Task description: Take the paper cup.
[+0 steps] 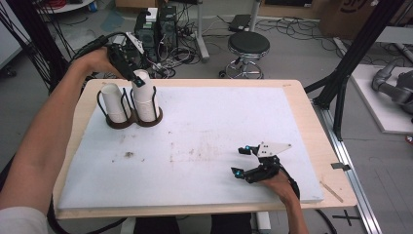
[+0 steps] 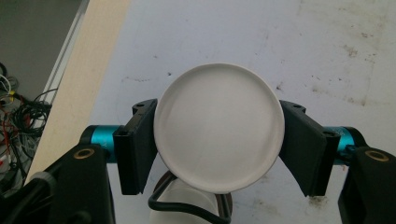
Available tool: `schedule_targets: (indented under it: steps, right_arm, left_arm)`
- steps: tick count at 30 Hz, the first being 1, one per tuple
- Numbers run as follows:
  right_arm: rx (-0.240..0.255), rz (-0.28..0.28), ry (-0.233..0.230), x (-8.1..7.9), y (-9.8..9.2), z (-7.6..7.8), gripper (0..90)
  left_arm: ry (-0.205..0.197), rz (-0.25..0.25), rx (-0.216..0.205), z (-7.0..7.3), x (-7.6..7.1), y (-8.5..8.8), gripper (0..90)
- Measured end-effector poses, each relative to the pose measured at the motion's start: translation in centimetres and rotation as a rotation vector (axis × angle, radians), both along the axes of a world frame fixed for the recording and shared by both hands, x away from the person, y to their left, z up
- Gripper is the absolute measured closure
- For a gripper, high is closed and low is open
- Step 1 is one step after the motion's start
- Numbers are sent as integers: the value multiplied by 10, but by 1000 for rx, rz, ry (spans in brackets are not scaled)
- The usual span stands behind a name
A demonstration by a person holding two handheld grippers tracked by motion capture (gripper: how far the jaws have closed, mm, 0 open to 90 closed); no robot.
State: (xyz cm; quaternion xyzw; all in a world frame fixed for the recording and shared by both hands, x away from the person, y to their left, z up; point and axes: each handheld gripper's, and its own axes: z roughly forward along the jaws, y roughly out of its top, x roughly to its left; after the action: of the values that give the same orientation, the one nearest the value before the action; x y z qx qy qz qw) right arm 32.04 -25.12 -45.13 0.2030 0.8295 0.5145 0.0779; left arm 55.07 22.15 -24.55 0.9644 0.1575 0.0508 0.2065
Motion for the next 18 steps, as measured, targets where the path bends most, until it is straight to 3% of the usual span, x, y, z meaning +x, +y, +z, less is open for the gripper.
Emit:
schedule_targets:
  steps: [9,14,18]
  right_arm:
    - [-1,-1,2,0,0,0,188]
    - [-1,0,1,1,0,0,188]
    - [-4,1,4,0,1,0,188]
  left_arm:
    - [-3,10,-8,2,-1,1,336]
    - [-4,28,-34,8,-3,4,340]
    - [-2,31,-26,10,-4,6,342]
